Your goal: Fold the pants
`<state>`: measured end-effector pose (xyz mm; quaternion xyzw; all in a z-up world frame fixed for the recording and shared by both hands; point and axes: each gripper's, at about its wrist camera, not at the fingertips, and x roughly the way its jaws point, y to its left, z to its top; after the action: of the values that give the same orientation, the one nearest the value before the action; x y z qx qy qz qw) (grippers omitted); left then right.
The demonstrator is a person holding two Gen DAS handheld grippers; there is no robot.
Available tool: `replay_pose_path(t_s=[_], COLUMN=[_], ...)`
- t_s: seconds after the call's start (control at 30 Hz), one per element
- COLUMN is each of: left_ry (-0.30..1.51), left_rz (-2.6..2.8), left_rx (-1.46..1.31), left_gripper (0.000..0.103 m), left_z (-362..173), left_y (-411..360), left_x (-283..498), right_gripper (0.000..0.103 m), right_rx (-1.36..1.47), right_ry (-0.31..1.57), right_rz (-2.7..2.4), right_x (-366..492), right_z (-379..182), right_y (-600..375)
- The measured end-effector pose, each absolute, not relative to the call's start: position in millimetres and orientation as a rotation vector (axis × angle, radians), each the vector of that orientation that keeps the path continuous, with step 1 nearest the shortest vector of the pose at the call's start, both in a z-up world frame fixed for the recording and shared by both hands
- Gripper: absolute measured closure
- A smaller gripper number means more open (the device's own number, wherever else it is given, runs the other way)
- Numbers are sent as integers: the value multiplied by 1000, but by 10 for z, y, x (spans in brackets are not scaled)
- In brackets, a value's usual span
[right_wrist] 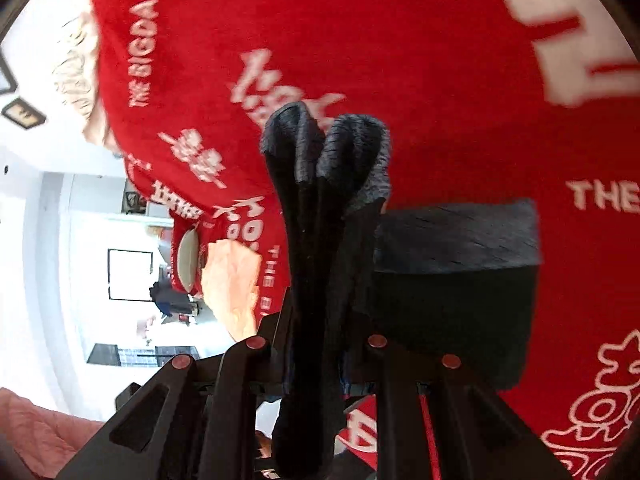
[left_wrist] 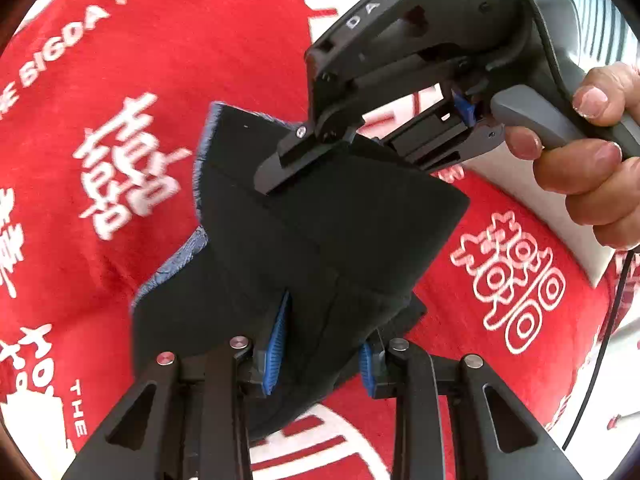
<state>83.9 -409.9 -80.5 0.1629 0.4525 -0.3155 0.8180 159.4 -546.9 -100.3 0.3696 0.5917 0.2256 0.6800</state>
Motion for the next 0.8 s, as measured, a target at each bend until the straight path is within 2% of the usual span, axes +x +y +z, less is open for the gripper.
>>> replay_pose_path(t_s=[0.27,0.4,0.47,0.5,0.53,0.73,0.8], left_ry=[1068,1070,1077,1095,1099,1101,1105], left_rz=[-662,-643,-645,-657,-657,-673,-670], left_rx=[467,509,517,499,473,461,438], left_gripper=[72,72,54,31,25,25,25], left_z=[-1341,-1406,-1392,-1385,-1345,-1124,-1049], left_y=[-4414,-4473,-4488,-4493,-4465,-4292,-4203], left_x=[723,658,645,651,649,609,625], right_gripper=[84,84,83,82,80,78,73], right_rx=[900,932,919,900,878,789,753], right_ry=[1384,1376,1371,1372,1373,1410,1424], right_rz=[419,401,397,393,387,350,324], right_x=[1415,1321,1340,1358,1378,1363,1310], right_z=[-1867,-2064,-2054,-2033,-2008,-1900,-1864], right_y=[-5836,-5892,-5871,-5852,-5834,-5815,-5846])
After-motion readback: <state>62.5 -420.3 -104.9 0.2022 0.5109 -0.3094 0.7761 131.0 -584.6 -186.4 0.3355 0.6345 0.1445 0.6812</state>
